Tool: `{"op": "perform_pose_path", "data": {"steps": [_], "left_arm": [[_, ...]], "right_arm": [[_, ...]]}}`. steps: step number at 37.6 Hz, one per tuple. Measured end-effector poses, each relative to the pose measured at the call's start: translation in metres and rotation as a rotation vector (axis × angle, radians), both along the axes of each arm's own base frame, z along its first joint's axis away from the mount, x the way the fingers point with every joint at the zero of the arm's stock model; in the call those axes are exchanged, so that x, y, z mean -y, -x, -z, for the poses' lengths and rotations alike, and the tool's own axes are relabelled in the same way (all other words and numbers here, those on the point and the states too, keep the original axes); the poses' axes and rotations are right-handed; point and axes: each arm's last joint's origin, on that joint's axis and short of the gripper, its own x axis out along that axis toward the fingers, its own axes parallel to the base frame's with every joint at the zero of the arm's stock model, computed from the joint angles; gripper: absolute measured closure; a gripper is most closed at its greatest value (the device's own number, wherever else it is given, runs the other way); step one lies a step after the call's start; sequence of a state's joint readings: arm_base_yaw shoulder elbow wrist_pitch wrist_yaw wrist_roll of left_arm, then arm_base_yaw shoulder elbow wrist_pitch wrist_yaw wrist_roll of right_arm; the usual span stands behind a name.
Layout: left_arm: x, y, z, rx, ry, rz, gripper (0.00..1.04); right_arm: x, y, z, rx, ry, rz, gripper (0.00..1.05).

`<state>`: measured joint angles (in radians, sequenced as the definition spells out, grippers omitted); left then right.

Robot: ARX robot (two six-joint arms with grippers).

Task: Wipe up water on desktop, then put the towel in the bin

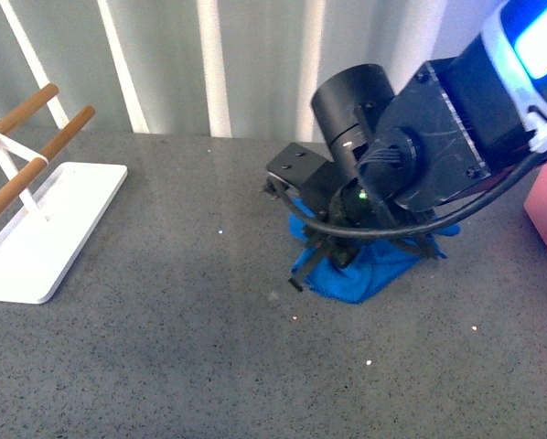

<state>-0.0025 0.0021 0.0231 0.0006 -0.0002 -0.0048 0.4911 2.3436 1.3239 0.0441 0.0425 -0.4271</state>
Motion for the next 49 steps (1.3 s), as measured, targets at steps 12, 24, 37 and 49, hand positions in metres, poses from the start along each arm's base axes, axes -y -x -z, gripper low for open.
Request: {"op": "perform_pose_path", "data": {"steps": [12, 24, 37, 49], "left_arm": [[0.000, 0.000, 0.000, 0.000, 0.000, 0.000, 0.07], [0.000, 0.000, 0.000, 0.000, 0.000, 0.000, 0.07], [0.000, 0.000, 0.000, 0.000, 0.000, 0.000, 0.07], [0.000, 0.000, 0.000, 0.000, 0.000, 0.000, 0.07]], "right_arm": [[-0.043, 0.067, -0.004, -0.078, -0.152, -0.101, 1.00], [0.008, 0.054, -0.097, 0.305, -0.012, 0.167, 1.00], [0.039, 0.059, -0.233, 0.553, -0.007, 0.319, 1.00], [0.131, 0.065, -0.273, 0.412, 0.198, 0.700, 1.00]]}}
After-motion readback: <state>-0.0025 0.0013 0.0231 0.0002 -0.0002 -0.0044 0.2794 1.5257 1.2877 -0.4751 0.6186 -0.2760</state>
